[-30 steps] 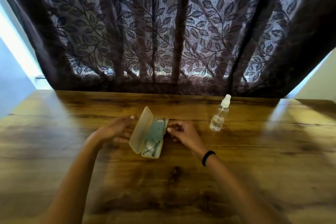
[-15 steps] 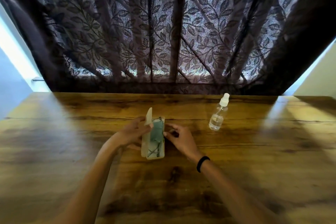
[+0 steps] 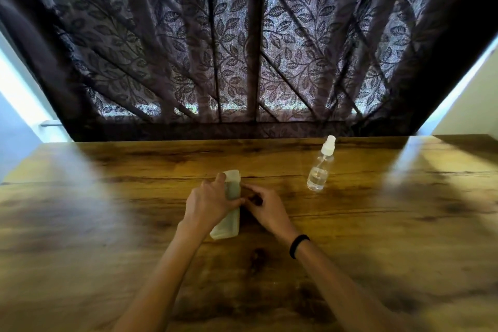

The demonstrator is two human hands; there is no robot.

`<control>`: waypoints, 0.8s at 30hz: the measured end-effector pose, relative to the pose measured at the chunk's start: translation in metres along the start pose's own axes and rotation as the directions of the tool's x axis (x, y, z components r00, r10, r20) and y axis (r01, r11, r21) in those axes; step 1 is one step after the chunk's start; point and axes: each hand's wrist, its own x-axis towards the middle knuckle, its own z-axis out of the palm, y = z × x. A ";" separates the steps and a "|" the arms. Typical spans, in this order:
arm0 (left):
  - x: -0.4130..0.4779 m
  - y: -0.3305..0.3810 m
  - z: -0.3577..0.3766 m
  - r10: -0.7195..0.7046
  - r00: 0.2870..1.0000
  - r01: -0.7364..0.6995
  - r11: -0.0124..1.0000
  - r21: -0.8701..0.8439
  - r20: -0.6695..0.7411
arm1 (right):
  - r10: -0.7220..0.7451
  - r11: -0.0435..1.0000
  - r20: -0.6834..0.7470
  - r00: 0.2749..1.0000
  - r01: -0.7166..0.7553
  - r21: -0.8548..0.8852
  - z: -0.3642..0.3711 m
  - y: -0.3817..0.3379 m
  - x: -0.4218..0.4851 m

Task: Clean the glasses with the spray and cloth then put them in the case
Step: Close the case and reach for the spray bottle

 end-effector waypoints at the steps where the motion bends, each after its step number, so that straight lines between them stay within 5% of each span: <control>1: -0.001 0.002 0.000 -0.002 1.000 0.002 1.000 0.020 -0.016 | 0.005 1.000 -0.001 1.000 -0.005 0.001 0.001 0.001 0.000; 19: -0.004 0.006 0.001 0.029 0.993 -0.024 0.999 0.044 -0.113 | 0.040 0.993 -0.016 0.999 -0.038 0.115 -0.009 0.006 0.000; 24: 0.007 0.015 -0.014 0.103 0.960 -0.118 0.992 -0.043 -0.259 | -0.047 0.998 -0.174 0.984 0.051 0.023 -0.028 0.008 -0.002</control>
